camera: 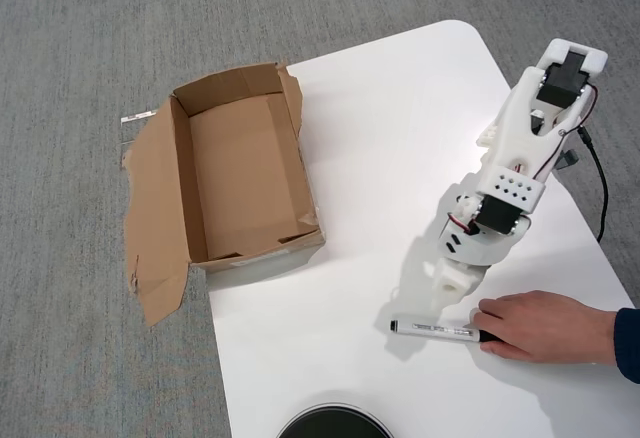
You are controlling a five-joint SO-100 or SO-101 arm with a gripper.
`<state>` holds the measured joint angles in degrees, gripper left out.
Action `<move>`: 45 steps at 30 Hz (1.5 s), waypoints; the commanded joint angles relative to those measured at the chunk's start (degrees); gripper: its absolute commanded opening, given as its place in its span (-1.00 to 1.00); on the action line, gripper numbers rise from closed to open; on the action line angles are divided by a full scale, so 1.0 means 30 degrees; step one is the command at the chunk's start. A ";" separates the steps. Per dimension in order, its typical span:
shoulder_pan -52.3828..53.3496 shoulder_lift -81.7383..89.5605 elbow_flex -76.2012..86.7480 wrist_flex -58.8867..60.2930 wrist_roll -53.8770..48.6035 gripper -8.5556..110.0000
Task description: Grasp a pen and put it in the box.
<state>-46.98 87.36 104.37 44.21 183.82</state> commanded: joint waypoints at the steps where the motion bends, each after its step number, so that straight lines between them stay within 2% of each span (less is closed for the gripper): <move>1: -0.1157 0.0205 -0.0747 -0.1465 0.0718 -0.39; 9: -0.2300 -0.0059 -0.1685 -0.3135 0.0718 -0.39; 17: -0.4175 -0.3984 -0.5142 -0.3135 0.0718 -0.39; 23: -0.4292 -0.6240 -0.7163 -0.3135 0.0718 -0.39; 45: -0.4321 -0.8115 -0.7544 -0.3135 0.0747 -0.39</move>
<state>-59.46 63.11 82.92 35.16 183.82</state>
